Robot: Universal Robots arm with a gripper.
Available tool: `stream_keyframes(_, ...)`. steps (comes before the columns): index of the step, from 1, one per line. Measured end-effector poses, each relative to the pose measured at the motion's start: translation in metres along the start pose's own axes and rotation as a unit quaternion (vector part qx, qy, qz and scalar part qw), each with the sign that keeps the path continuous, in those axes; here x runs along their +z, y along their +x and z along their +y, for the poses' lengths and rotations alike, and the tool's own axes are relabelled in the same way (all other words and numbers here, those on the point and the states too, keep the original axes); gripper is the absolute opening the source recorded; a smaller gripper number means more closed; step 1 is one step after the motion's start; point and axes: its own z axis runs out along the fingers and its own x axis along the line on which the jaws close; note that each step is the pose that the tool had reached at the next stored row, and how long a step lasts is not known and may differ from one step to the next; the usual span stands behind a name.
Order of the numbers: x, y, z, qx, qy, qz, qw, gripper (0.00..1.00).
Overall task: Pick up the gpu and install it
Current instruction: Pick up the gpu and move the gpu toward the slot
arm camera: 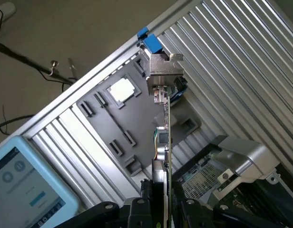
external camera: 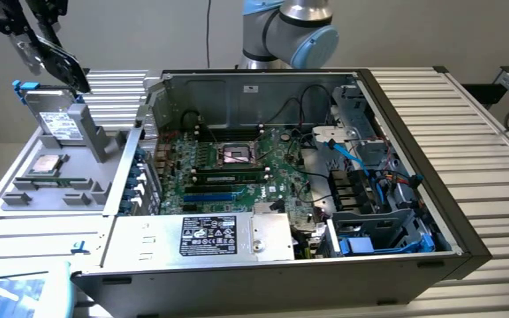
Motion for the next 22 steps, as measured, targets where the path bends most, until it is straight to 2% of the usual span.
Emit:
stream_keyframes(3,0.0000,0.0000,0.0000,-0.027,-0.0005,0.0010,0.9996,0.27)
stream_keyframes(6,0.0000,0.0000,0.0000,-0.054,-0.0010,0.0020,0.9985,0.27)
stream_keyframes(11,0.0000,0.0000,0.0000,-0.100,-0.0019,0.0036,0.9950,0.27)
stream_keyframes(14,0.0000,0.0000,0.0000,-0.127,-0.0025,0.0046,0.9919,0.27)
stream_keyframes(17,0.0000,0.0000,0.0000,-0.154,-0.0030,0.0056,0.9881,0.27)
stream_keyframes(22,0.0000,0.0000,0.0000,-0.199,-0.0038,0.0072,0.9800,0.27)
